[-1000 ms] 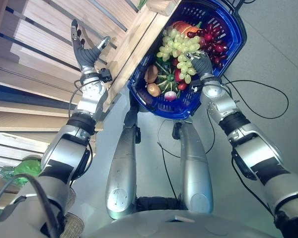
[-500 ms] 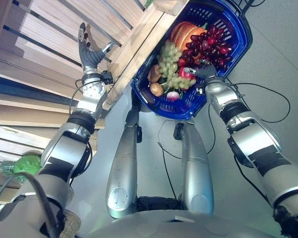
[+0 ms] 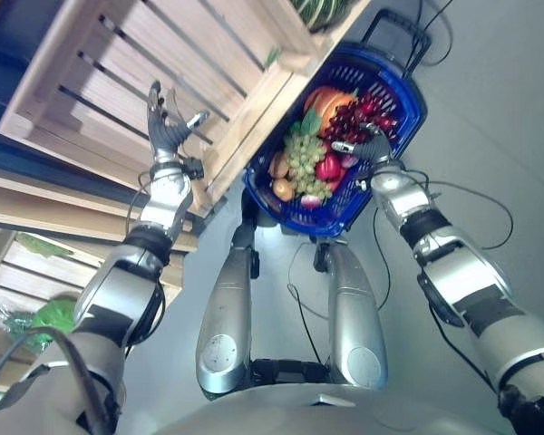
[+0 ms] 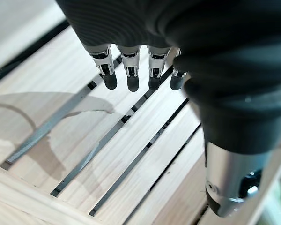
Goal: Pick up fruits and vegetables into the basket
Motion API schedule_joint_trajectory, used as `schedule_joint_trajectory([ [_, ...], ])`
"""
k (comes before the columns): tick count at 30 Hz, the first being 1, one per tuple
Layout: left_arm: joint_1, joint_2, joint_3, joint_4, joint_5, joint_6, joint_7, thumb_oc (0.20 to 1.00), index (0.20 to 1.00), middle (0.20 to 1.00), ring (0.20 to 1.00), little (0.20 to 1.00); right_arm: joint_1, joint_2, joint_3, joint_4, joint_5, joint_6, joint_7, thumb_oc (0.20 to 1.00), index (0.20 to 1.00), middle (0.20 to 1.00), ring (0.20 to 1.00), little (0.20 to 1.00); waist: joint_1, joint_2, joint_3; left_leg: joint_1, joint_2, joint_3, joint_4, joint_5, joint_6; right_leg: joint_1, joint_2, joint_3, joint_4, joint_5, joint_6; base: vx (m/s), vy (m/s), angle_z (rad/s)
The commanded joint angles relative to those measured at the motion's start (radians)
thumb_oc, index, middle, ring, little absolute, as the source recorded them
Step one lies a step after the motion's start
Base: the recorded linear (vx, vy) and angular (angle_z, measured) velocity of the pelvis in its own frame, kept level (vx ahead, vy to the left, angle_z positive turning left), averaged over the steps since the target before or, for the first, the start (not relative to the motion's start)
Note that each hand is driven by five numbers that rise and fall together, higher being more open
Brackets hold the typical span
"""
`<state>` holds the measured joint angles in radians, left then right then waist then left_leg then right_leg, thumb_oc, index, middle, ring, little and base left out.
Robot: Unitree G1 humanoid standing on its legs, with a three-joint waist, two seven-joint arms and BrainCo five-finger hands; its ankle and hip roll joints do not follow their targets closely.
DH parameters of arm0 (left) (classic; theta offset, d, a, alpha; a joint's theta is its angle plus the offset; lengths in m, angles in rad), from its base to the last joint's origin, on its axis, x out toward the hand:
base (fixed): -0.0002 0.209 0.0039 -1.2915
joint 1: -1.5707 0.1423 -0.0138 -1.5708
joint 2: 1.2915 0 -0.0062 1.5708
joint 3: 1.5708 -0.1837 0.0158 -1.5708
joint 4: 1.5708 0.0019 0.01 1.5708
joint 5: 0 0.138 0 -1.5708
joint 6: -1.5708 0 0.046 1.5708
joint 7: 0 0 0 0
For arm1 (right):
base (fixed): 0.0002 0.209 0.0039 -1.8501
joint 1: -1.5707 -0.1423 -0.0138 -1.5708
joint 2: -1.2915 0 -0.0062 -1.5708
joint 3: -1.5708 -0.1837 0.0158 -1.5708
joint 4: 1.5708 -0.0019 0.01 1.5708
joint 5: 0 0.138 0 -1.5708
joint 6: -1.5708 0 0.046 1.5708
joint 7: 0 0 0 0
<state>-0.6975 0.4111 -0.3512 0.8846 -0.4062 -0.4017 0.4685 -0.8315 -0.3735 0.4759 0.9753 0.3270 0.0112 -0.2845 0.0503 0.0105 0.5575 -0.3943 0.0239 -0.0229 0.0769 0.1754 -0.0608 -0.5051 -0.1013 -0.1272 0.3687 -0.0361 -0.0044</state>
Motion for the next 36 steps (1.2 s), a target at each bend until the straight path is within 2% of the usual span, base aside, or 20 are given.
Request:
schedule_joint_trajectory([
  [1, 0.110, -0.012, 0.030, -0.009, 0.077, -0.010, -0.042, 1.000, 1.000, 1.000, 1.000, 1.000, 0.118, -0.042, -0.034, -0.057, -0.049, -0.058, -0.040, 1.000, 1.000, 1.000, 1.000, 1.000, -0.003, 0.004, -0.105, 0.063, -0.042, -0.016, 0.028, -0.087, 0.011, 0.153, -0.028, 0.006, -0.205, 0.110, 0.093, 0.15, -0.019, 0.02],
  [5, 0.249, -0.018, 0.027, -0.004, 0.112, 0.010, -0.094, 1.000, 1.000, 1.000, 1.000, 1.000, 0.275, -0.045, -0.068, -0.106, -0.087, -0.079, -0.037, 1.000, 1.000, 1.000, 1.000, 1.000, -0.006, -0.007, -0.195, 0.166, -0.033, -0.014, -0.045, -0.087, 0.010, 0.274, -0.038, 0.005, -0.297, 0.129, 0.102, 0.16, -0.019, 0.03],
  [10, 0.420, -0.033, 0.053, 0.017, 0.198, 0.041, -0.230, 1.000, 1.000, 1.000, 1.000, 1.000, 0.480, -0.050, -0.138, -0.117, -0.147, -0.126, 0.000, 1.000, 1.000, 1.000, 1.000, 1.000, 0.000, -0.009, -0.300, 0.267, -0.028, -0.015, -0.097, -0.089, 0.012, 0.384, -0.040, 0.005, -0.370, 0.149, 0.116, 0.16, -0.023, 0.04],
  [13, 0.518, -0.034, 0.071, 0.055, 0.238, 0.052, -0.318, 1.000, 1.000, 1.000, 1.000, 1.000, 0.593, -0.031, -0.186, -0.069, -0.184, -0.137, 0.029, 1.000, 1.000, 1.000, 1.000, 1.000, 0.003, -0.009, -0.369, 0.322, -0.018, -0.007, -0.125, -0.089, 0.013, 0.437, -0.038, 0.001, -0.393, 0.152, 0.121, 0.18, -0.012, 0.04],
  [15, 0.562, -0.040, 0.083, 0.083, 0.250, 0.065, -0.367, 1.000, 1.000, 1.000, 1.000, 1.000, 0.636, -0.012, -0.204, -0.028, -0.195, -0.119, 0.048, 1.000, 1.000, 1.000, 1.000, 1.000, 0.003, -0.009, -0.403, 0.349, -0.013, -0.003, -0.143, -0.089, 0.012, 0.465, -0.037, -0.002, -0.410, 0.154, 0.124, 0.17, -0.015, 0.09],
  [17, 0.612, -0.053, 0.098, 0.151, 0.266, 0.090, -0.439, 1.000, 1.000, 1.000, 1.000, 1.000, 0.682, 0.017, -0.237, 0.079, -0.218, -0.118, 0.084, 1.000, 1.000, 1.000, 1.000, 1.000, 0.005, -0.008, -0.448, 0.382, -0.005, 0.003, -0.160, -0.095, 0.010, 0.504, -0.035, -0.010, -0.430, 0.152, 0.128, 0.16, -0.017, 0.09],
  [20, 0.632, -0.069, 0.105, 0.262, 0.297, 0.113, -0.470, 1.000, 1.000, 1.000, 1.000, 1.000, 0.706, 0.046, -0.250, 0.195, -0.249, -0.109, 0.122, 1.000, 1.000, 1.000, 1.000, 1.000, 0.000, -0.009, -0.473, 0.407, 0.000, 0.011, -0.164, -0.104, 0.010, 0.530, -0.035, -0.009, -0.437, 0.144, 0.129, 0.09, -0.012, 0.03],
  [22, 0.642, -0.083, 0.108, 0.338, 0.329, 0.139, -0.484, 1.000, 1.000, 1.000, 1.000, 1.000, 0.728, 0.067, -0.253, 0.262, -0.253, -0.076, 0.159, 1.000, 1.000, 1.000, 1.000, 1.000, -0.009, -0.009, -0.486, 0.426, 0.006, 0.022, -0.161, -0.115, 0.010, 0.545, -0.036, 0.000, -0.434, 0.135, 0.128, 0.09, -0.013, -0.02],
  [28, 0.658, -0.100, 0.109, 0.398, 0.357, 0.172, -0.534, 1.000, 1.000, 1.000, 1.000, 1.000, 0.759, 0.089, -0.279, 0.365, -0.259, -0.032, 0.219, 1.000, 1.000, 1.000, 1.000, 1.000, -0.028, 0.001, -0.492, 0.459, 0.019, 0.041, -0.156, -0.134, 0.008, 0.567, -0.038, 0.013, -0.424, 0.116, 0.125, 0.05, 0.002, -0.06],
  [36, 0.658, -0.118, 0.119, 0.400, 0.267, 0.215, -0.584, 1.000, 1.000, 1.000, 1.000, 1.000, 0.776, 0.089, -0.291, 0.414, -0.273, -0.009, 0.267, 1.000, 1.000, 1.000, 1.000, 1.000, -0.040, 0.009, -0.489, 0.482, 0.031, 0.050, -0.159, -0.143, 0.001, 0.589, -0.040, 0.020, -0.435, 0.111, 0.125, 0.03, -0.002, -0.10],
])
